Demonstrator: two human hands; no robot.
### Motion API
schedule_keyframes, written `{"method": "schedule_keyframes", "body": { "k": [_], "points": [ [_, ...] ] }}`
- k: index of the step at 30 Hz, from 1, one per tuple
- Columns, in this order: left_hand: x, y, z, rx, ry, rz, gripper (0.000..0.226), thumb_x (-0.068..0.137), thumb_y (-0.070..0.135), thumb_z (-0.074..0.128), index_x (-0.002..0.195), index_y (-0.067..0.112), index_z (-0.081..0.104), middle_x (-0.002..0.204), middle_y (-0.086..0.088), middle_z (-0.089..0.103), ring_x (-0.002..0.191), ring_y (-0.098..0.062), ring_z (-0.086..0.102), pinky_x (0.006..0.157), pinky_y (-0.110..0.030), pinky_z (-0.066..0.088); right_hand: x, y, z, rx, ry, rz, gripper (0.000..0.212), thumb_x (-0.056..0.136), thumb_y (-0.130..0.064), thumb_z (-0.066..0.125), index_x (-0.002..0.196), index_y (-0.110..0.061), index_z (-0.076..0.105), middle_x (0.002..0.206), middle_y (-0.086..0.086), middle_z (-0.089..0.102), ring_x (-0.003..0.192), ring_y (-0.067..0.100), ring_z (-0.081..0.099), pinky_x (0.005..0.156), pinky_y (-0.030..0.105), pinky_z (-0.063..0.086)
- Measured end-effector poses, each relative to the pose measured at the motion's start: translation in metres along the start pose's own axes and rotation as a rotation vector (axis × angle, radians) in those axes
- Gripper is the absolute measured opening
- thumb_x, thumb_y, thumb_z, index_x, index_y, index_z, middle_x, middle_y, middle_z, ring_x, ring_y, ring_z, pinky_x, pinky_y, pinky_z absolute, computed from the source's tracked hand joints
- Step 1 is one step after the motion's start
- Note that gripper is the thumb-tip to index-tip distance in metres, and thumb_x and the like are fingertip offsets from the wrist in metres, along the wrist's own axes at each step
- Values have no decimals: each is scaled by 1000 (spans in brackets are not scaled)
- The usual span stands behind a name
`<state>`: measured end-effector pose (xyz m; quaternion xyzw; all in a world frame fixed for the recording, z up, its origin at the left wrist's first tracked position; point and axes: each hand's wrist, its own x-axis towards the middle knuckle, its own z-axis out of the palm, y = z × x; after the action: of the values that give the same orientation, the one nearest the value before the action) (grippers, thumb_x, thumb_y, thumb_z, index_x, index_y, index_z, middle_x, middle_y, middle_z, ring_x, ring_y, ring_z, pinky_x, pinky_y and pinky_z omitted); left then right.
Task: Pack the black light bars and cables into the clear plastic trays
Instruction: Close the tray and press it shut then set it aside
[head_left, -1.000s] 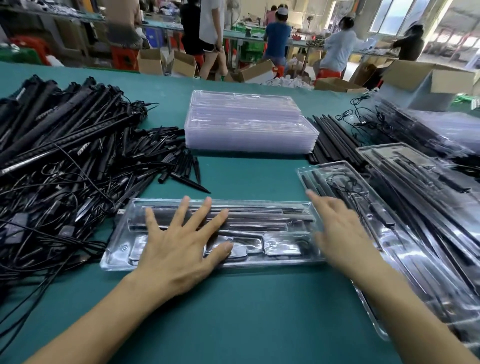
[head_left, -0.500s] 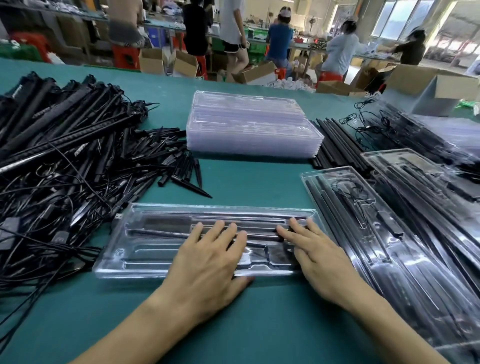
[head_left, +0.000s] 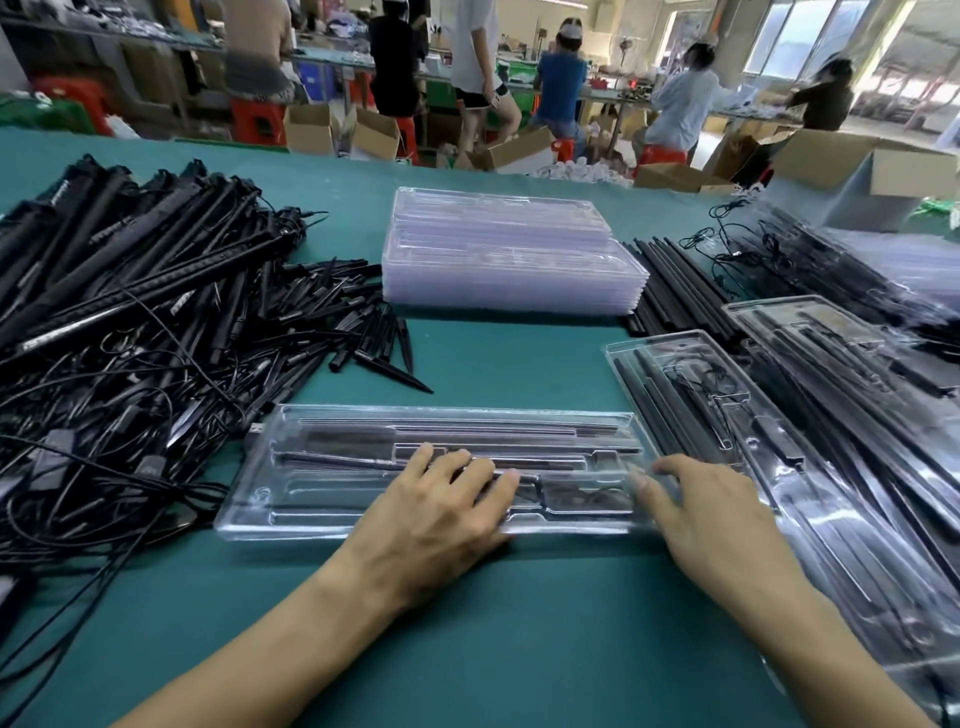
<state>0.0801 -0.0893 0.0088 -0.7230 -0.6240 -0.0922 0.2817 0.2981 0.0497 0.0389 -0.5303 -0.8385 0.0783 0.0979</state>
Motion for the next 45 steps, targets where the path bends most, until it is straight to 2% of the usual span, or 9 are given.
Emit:
{"method": "schedule_keyframes", "body": {
  "k": [4, 7, 10, 14, 21, 25, 30, 40, 45],
  "points": [
    [-3, 0, 6, -32, 108, -24, 42, 95, 31, 44, 115, 7, 71, 96, -10, 69, 86, -29, 69, 78, -49, 59, 13, 1, -13, 201, -124, 91, 41, 94, -50, 54, 94, -9, 50, 82, 7, 60, 74, 26, 52, 62, 33, 37],
    [-3, 1, 8, -52, 161, -47, 41, 95, 28, 44, 113, 6, 72, 96, -11, 69, 87, -29, 70, 78, -49, 59, 15, 3, -15, 706, -305, 248, 36, 94, -35, 61, 82, -2, 57, 53, 3, 51, 41, 14, 40, 41, 20, 28],
    [-2, 1, 9, -65, 187, -52, 41, 96, 28, 43, 113, 5, 72, 98, -11, 69, 89, -30, 70, 79, -50, 58, 9, 1, -14, 1072, -392, 471, 25, 95, -27, 61, 81, -7, 54, 50, 0, 43, 33, 6, 30, 30, 12, 17],
    [-4, 0, 11, -48, 218, -41, 40, 97, 28, 45, 113, 4, 71, 103, -13, 71, 94, -31, 70, 80, -51, 58, 10, -6, -14, 1242, -434, 622, 23, 97, -23, 55, 77, -12, 50, 49, -1, 42, 31, 4, 33, 26, 11, 17],
    [-8, -10, 3, -162, 184, 18, 23, 89, 31, 62, 97, 11, 53, 109, -16, 72, 102, -33, 71, 83, -53, 58, 14, -6, -19, 1247, -586, 648, 27, 98, -29, 51, 77, -14, 44, 50, -1, 38, 28, 3, 27, 26, 8, 13],
    [-13, -17, -1, -175, 178, 27, 31, 107, 20, 29, 99, 5, 55, 114, -19, 71, 107, -36, 69, 83, -56, 58, 13, 0, -20, 1314, -638, 584, 30, 97, -27, 50, 70, -18, 42, 50, -4, 31, 28, 2, 22, 28, 6, 12],
    [-23, -14, -2, -65, 285, 44, 18, 92, 14, 60, 84, 3, 72, 110, -18, 73, 103, -34, 71, 78, -50, 60, 7, 7, -25, 1287, -683, 515, 29, 93, -23, 54, 66, -17, 45, 49, -1, 35, 30, 6, 28, 29, 9, 17],
    [-26, -15, -2, -33, 311, 59, 9, 90, 12, 66, 89, 8, 73, 107, -10, 74, 104, -30, 71, 82, -45, 60, -1, 4, -17, 1258, -494, 444, 15, 90, -13, 63, 80, -5, 57, 52, 2, 49, 39, 10, 45, 28, 13, 26],
    [-24, -15, -3, -59, 340, 33, 5, 89, 16, 70, 86, 13, 73, 96, -1, 74, 85, -22, 71, 73, -33, 56, -2, 4, -13, 1225, -404, 410, 18, 92, -13, 64, 78, -4, 57, 55, 4, 52, 38, 11, 48, 29, 15, 27]
  ]
}}
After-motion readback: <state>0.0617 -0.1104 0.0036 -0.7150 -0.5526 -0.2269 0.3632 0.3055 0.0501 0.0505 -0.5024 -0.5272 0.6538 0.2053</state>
